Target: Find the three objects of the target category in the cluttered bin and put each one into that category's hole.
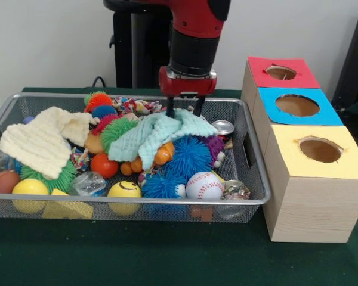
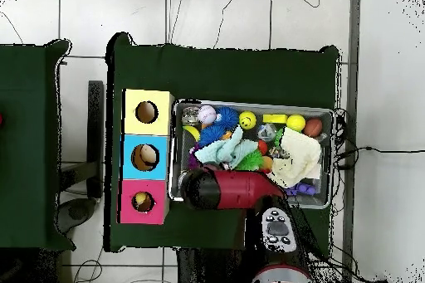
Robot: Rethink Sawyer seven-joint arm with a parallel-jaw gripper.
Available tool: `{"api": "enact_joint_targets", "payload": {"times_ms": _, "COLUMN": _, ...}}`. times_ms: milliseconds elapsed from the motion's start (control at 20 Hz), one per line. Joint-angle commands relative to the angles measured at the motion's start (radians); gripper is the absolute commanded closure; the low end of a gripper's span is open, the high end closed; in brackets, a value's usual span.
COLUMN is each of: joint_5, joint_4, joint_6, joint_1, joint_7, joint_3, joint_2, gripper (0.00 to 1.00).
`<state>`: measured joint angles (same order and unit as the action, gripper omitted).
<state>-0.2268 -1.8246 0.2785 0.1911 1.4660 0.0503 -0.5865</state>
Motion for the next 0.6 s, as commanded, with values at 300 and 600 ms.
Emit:
{"api": "enact_joint_targets", "payload": {"times_ms": 300, "joint_5": 0.038, "joint_4": -0.068, "joint_6": -0.214, "joint_1": 0.051, "joint_7": 0.240, "joint_3": -0.082, "joint_2": 0.144, "gripper": 0.00}}
{"api": "enact_joint_targets", "payload": {"times_ms": 600, "joint_5": 0.023, "joint_4": -0.047, "joint_6": -0.202, "joint_1": 0.103, "joint_7": 0.178, "joint_3": -0.120, "joint_2": 0.144, "gripper": 0.00}}
